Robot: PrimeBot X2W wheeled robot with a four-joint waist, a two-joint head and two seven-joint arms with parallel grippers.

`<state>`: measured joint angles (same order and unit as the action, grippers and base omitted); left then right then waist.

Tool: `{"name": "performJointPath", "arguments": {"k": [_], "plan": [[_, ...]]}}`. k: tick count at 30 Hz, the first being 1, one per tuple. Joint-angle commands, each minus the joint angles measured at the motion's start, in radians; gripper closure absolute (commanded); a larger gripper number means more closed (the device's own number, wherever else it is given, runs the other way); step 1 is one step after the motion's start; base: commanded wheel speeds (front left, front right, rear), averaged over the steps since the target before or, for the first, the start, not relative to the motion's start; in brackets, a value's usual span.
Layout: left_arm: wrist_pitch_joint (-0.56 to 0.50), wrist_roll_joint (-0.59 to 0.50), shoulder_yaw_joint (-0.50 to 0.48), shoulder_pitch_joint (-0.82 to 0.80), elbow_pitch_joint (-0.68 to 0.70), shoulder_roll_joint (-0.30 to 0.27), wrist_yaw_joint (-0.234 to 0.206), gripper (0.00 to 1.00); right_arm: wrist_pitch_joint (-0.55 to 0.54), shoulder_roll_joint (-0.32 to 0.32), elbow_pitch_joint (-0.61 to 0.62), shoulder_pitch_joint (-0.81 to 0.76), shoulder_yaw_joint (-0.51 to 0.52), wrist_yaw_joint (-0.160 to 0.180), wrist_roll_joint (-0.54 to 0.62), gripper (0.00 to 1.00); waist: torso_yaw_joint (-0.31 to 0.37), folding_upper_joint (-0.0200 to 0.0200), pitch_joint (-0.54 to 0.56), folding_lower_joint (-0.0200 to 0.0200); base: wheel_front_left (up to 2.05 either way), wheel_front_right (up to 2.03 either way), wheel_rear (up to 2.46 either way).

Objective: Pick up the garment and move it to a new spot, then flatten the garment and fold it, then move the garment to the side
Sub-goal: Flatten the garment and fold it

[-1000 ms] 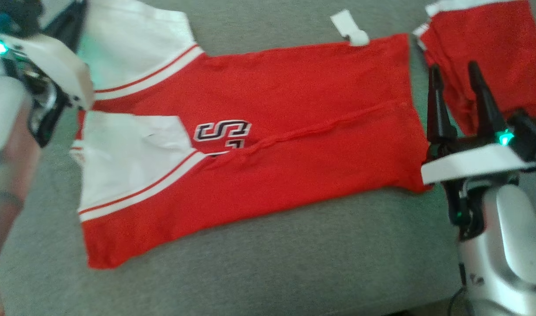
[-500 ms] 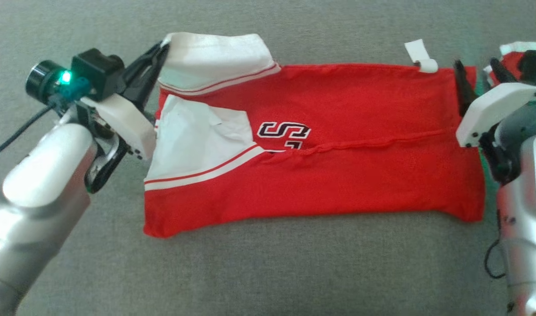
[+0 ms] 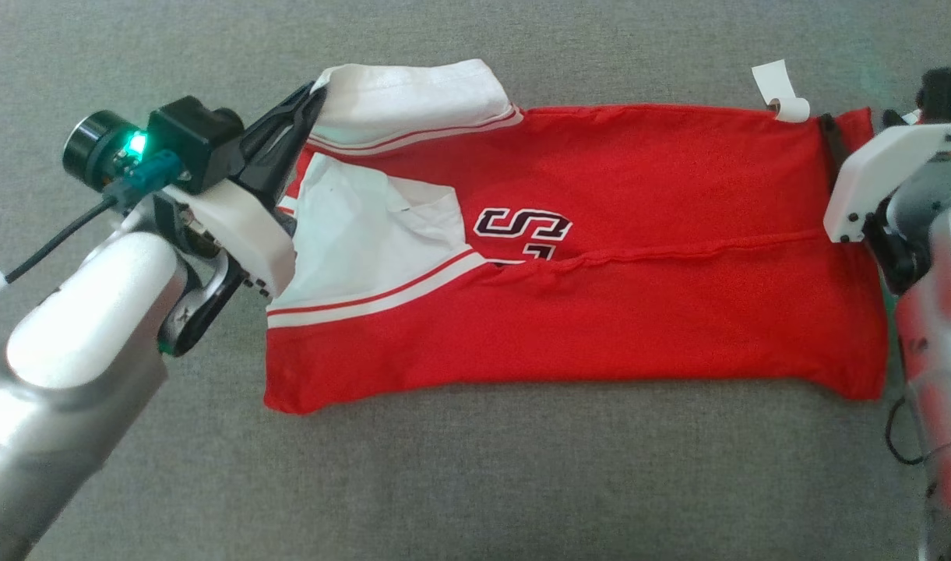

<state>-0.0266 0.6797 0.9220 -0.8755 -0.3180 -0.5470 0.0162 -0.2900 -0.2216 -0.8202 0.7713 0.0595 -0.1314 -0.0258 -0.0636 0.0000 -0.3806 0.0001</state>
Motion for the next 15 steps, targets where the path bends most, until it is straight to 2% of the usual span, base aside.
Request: {"name": "performJointPath", "arguments": {"k": [1, 2, 10, 15], "plan": [[-0.005, 0.005, -0.044, -0.029, 0.023, -0.052, -0.012, 1.00, 0.007, -0.009, -0.006, 0.022, -0.049, 0.001, -0.010, 0.63, 0.002, 0.0000, -0.002, -0.0001, 0.00, 0.00, 0.00], [-0.006, 0.006, -0.044, -0.028, 0.021, -0.054, -0.014, 1.00, 0.015, -0.014, -0.017, 0.031, -0.067, 0.001, -0.016, 1.00, 0.005, 0.0000, 0.000, -0.0001, 0.00, 0.00, 0.00], [0.000, 0.017, -0.071, -0.029, -0.013, -0.072, -0.052, 1.00, 0.118, -0.020, -0.039, 0.094, -0.163, 0.001, -0.130, 1.00, 0.031, 0.0000, 0.022, -0.0001, 0.00, 0.00, 0.00], [0.014, 0.021, -0.096, -0.056, -0.052, -0.080, -0.068, 1.00, 0.178, -0.023, -0.011, 0.146, -0.213, 0.001, -0.257, 1.00, 0.045, 0.0000, 0.023, -0.0001, 0.00, 0.00, 0.00]]}}
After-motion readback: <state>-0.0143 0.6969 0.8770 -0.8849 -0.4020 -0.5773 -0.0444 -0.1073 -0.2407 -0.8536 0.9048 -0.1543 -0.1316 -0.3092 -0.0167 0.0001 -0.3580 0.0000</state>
